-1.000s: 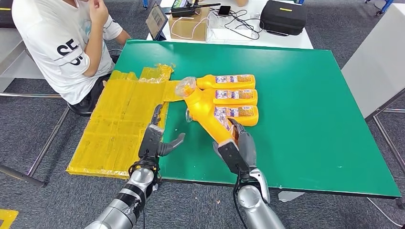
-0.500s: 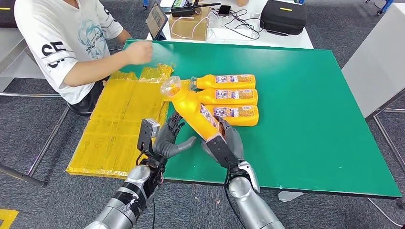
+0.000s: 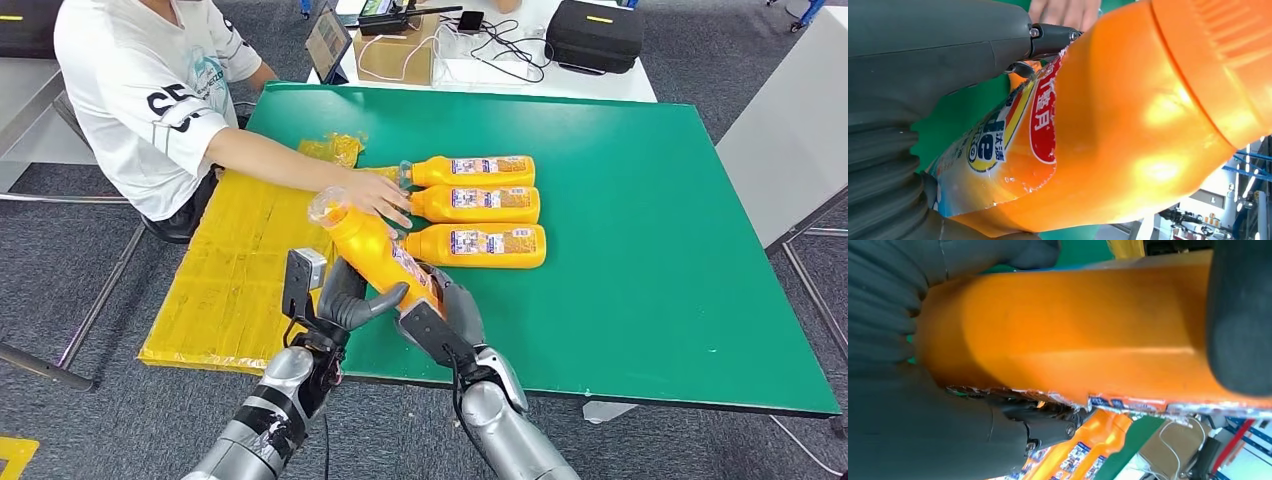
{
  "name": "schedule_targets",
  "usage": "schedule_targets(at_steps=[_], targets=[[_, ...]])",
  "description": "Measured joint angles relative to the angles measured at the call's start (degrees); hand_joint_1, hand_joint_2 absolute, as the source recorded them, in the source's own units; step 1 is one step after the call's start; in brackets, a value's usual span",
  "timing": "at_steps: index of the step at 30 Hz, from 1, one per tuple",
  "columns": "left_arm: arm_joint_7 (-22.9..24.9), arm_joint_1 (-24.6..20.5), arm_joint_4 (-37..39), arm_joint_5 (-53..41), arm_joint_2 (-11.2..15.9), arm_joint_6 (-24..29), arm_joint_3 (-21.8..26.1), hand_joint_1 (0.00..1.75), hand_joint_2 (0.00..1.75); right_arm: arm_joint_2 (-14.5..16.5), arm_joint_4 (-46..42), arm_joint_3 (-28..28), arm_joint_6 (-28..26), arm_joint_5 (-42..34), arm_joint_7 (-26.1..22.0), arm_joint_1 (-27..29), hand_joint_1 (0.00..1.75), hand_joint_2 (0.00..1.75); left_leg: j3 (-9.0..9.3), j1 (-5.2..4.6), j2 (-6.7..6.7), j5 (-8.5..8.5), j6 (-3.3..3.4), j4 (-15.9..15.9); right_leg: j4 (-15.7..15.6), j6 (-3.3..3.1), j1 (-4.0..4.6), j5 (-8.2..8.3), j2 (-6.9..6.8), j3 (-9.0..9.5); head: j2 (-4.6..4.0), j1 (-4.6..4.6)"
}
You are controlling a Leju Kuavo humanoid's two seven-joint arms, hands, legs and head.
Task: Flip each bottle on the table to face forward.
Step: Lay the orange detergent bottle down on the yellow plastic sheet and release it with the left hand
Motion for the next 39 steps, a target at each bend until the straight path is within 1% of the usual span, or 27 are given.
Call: schedule_targets(at_steps=[7, 16, 17, 20, 21, 26, 30, 34, 39], targets=[[-0.14, 0.11, -0.13, -0.28, 0.07, 0.76, -0.12, 0.0, 1.75, 0.77, 1.6, 0.75, 0.37, 0.14, 0.19, -0.49, 1.75, 1.75, -0.02, -0.01, 0.0, 0.0, 0.0, 0.0, -0.01, 0.0, -0.01, 0.0, 0.0, 0.0, 0.0, 0.0], [-0.79, -0.13, 0.48, -0.29, 0.07, 1.81, -0.01, 0.0, 1.75, 3.25, 6.16, 3.1, 1.07, 1.15, 0.66, -2.76, 1.75, 1.75, -0.03, 0.01, 0.03, 0.0, 0.0, 0.0, 0.0, 0.0, 0.01, 0.0, 0.01, -0.04, 0.01, -0.01], [-0.89, -0.16, 0.6, -0.25, 0.07, 1.76, 0.02, 0.44, 1.75, 3.38, 6.64, 3.37, 1.03, 1.19, 0.65, -3.05, 1.34, 1.75, -0.03, 0.01, 0.02, 0.0, 0.0, 0.0, 0.0, 0.0, 0.01, 0.0, 0.01, -0.04, 0.01, -0.01], [-1.13, -0.32, 0.97, -0.14, 0.07, 1.33, 0.14, 1.75, 1.75, 3.54, 7.8, 4.33, 0.72, 1.36, 0.62, -3.82, 0.03, 1.75, -0.03, 0.01, 0.02, 0.0, 0.0, 0.0, 0.0, 0.0, 0.0, 0.0, 0.01, -0.04, 0.0, 0.01], [-1.2, -0.39, 1.11, -0.12, 0.08, 1.1, 0.17, 1.75, 1.75, 3.62, 8.08, 4.68, 0.56, 1.35, 0.59, -3.97, 0.0, 1.75, -0.03, 0.01, 0.02, 0.0, 0.0, 0.0, 0.0, 0.0, 0.0, 0.0, 0.01, -0.04, 0.0, 0.0], [-1.79, -0.54, 1.32, 0.13, 0.22, 0.44, 0.39, 1.75, 1.75, 3.85, 8.49, 5.25, -1.08, -0.35, 0.14, -4.1, 0.0, 1.75, -0.04, 0.0, 0.01, 0.0, 0.0, 0.01, 0.0, 0.0, 0.0, 0.0, 0.0, -0.05, 0.01, 0.01], [-2.18, -0.77, 1.32, 0.55, 0.58, 1.04, 0.86, 1.75, 1.75, 3.27, 7.35, 5.14, -1.94, -2.13, -0.18, -3.76, 0.0, 1.75, -0.04, 0.0, 0.02, 0.0, 0.0, 0.01, -0.01, 0.0, 0.0, 0.0, 0.01, -0.06, -0.01, -0.01], [-3.37, -1.36, 1.37, -2.14, 1.53, 5.44, 2.03, 1.75, 1.75, 1.92, 3.62, 3.84, -3.16, -4.07, -0.64, -2.59, 0.0, 1.75, -0.04, 0.0, 0.03, 0.0, 0.0, 0.01, 0.0, 0.0, 0.0, 0.0, 0.01, -0.06, -0.01, 0.0], [-4.39, -3.12, 2.25, -7.91, 4.04, 10.93, 4.01, 1.75, 1.75, 0.07, -1.59, 1.21, -4.04, -5.33, -1.13, -1.07, 0.0, 1.75, -0.03, 0.0, 0.03, 0.01, 0.0, 0.01, 0.0, 0.0, 0.01, 0.01, 0.01, -0.06, -0.01, 0.0]])
